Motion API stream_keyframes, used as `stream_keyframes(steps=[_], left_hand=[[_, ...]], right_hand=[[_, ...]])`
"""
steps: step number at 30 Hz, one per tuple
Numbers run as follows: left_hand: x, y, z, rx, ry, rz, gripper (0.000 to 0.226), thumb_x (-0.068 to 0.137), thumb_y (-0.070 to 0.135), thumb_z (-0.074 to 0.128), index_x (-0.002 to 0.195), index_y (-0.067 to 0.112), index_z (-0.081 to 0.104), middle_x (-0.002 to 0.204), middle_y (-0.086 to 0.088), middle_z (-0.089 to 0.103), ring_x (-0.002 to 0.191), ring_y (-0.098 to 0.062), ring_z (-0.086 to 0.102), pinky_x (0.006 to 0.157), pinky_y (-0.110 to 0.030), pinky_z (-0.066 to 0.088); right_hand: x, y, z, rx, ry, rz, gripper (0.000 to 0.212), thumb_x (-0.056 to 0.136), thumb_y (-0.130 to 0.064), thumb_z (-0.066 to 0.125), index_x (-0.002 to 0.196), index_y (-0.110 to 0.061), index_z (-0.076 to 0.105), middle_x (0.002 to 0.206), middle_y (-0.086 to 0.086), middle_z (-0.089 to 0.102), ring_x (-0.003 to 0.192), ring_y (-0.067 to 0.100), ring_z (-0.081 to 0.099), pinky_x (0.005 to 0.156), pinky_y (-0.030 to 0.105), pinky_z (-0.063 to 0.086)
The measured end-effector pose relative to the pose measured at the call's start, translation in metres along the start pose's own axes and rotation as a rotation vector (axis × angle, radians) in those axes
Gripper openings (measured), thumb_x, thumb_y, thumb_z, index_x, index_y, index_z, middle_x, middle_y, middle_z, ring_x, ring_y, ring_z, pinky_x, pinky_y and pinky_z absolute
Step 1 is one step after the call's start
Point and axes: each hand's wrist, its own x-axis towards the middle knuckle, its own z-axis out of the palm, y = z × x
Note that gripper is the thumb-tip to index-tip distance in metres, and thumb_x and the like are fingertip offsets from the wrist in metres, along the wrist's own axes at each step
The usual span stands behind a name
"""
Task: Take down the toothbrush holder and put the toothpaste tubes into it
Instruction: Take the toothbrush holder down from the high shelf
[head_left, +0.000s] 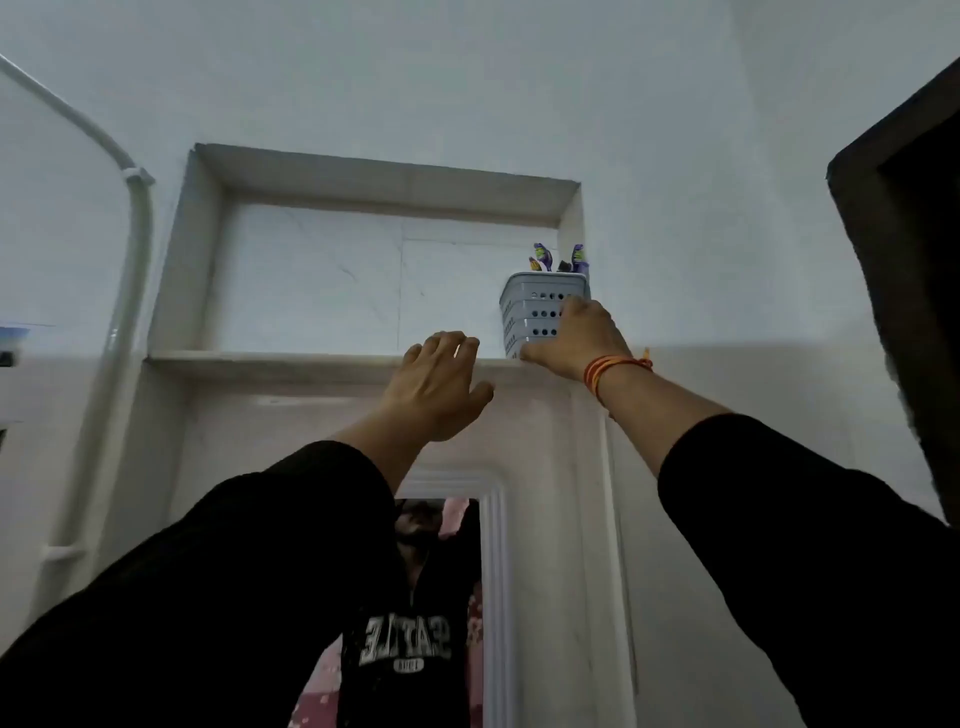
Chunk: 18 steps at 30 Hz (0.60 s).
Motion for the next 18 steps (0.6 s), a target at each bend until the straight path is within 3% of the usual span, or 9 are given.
stream_keyframes(steps=[5, 8, 12, 15, 18], left_hand=[[0.023, -0.006, 0.043, -0.015, -0.023, -0.063, 0.066, 0.1, 0.054, 0.037, 0.152, 0.014, 0.034, 0.158, -0.009, 0.038, 0.148, -0.027, 0.03, 0.122, -0.045, 0.02], [0.019, -0.011, 0.068, 0.014, 0.07, -0.053, 0.074, 0.096, 0.059, 0.037, 0.157, 0.018, 0.024, 0.164, -0.005, 0.027, 0.153, -0.025, 0.02, 0.126, -0.044, 0.009], [0.017, -0.02, 0.082, 0.042, 0.116, -0.026, 0.083, 0.092, 0.064, 0.034, 0.16, 0.021, 0.013, 0.168, -0.001, 0.017, 0.157, -0.022, 0.009, 0.127, -0.044, 0.003], [0.02, -0.022, 0.08, 0.029, 0.091, -0.026, 0.087, 0.089, 0.068, 0.028, 0.161, 0.023, 0.011, 0.169, 0.001, 0.015, 0.157, -0.02, 0.006, 0.127, -0.043, 0.0], [0.021, -0.022, 0.072, -0.01, 0.035, -0.045, 0.09, 0.084, 0.07, 0.023, 0.161, 0.025, 0.011, 0.169, 0.002, 0.014, 0.157, -0.018, 0.005, 0.127, -0.042, -0.001]], right_hand=[[0.034, 0.009, 0.023, -0.063, 0.012, 0.023, 0.097, 0.068, -0.06, 0.078, 0.142, -0.013, 0.037, 0.139, 0.019, 0.044, 0.123, 0.036, 0.052, 0.095, 0.042, 0.05], [0.05, 0.012, 0.044, -0.058, 0.1, 0.04, 0.102, 0.065, -0.063, 0.079, 0.143, -0.016, 0.034, 0.141, 0.021, 0.042, 0.124, 0.037, 0.051, 0.095, 0.044, 0.051], [0.064, 0.01, 0.062, 0.037, 0.231, 0.06, 0.111, 0.058, -0.061, 0.086, 0.142, -0.013, 0.031, 0.138, 0.017, 0.051, 0.122, 0.036, 0.055, 0.094, 0.045, 0.053], [0.066, 0.006, 0.063, 0.145, 0.218, 0.169, 0.126, 0.053, -0.057, 0.091, 0.148, -0.008, 0.024, 0.136, 0.019, 0.05, 0.118, 0.034, 0.058, 0.09, 0.042, 0.054], [0.064, 0.004, 0.057, 0.236, 0.189, 0.239, 0.126, 0.049, -0.059, 0.09, 0.144, -0.005, 0.028, 0.134, 0.019, 0.046, 0.113, 0.032, 0.06, 0.079, 0.035, 0.051]])
